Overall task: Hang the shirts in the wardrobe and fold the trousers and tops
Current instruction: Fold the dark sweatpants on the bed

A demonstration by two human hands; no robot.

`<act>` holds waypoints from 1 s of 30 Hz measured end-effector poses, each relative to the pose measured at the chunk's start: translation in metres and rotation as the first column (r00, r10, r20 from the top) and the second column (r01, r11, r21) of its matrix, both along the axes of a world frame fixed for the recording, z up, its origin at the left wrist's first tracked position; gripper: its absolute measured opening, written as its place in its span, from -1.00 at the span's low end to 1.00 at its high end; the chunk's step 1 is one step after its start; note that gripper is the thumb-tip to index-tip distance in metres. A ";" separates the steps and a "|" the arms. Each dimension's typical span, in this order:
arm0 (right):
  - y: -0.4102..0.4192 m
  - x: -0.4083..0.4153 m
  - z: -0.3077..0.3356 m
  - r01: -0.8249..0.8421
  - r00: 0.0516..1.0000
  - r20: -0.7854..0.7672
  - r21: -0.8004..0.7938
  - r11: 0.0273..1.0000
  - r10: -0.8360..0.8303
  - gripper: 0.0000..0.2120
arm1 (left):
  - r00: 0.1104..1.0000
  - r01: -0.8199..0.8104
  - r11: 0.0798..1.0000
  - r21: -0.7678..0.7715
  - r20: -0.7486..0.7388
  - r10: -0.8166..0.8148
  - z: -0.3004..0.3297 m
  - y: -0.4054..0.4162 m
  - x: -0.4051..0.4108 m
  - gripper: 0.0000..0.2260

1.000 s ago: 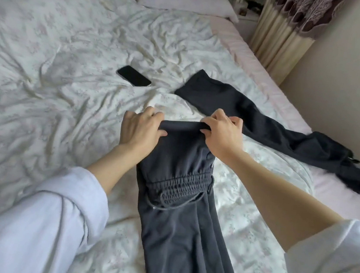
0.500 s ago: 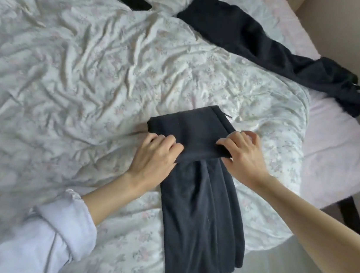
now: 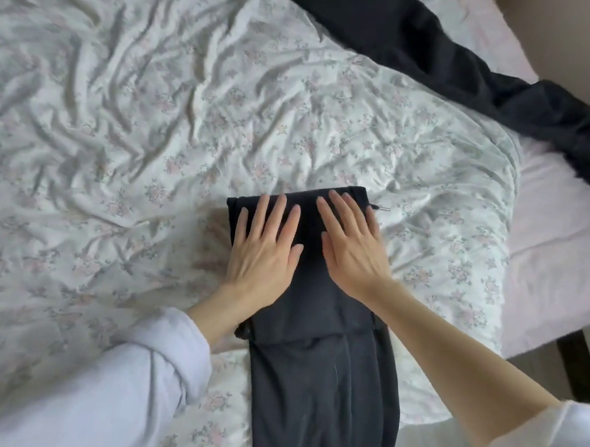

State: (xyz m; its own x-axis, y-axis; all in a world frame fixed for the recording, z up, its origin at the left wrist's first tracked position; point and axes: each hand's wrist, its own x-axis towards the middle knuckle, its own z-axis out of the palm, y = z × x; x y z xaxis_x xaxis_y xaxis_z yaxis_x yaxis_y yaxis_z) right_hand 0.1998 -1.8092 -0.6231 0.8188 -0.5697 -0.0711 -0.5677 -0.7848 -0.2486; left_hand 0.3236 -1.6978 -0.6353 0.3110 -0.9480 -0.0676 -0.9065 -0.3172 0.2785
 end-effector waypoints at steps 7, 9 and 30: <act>-0.045 -0.012 -0.048 0.226 0.950 -0.230 0.050 0.973 -0.209 -0.49 | 0.954 -0.300 0.931 0.210 0.066 0.293 -0.047 -0.015 0.080 -0.49; -0.067 -0.005 -0.039 0.233 0.961 -0.172 0.074 0.970 -0.217 -0.50 | 0.970 -0.229 0.965 0.129 -0.050 0.237 -0.040 -0.024 0.101 -0.55; -0.122 0.094 0.046 -0.048 0.878 -0.441 0.304 0.952 0.185 -0.80 | 0.852 0.179 0.810 0.559 -0.500 0.157 0.042 -0.101 0.116 -0.73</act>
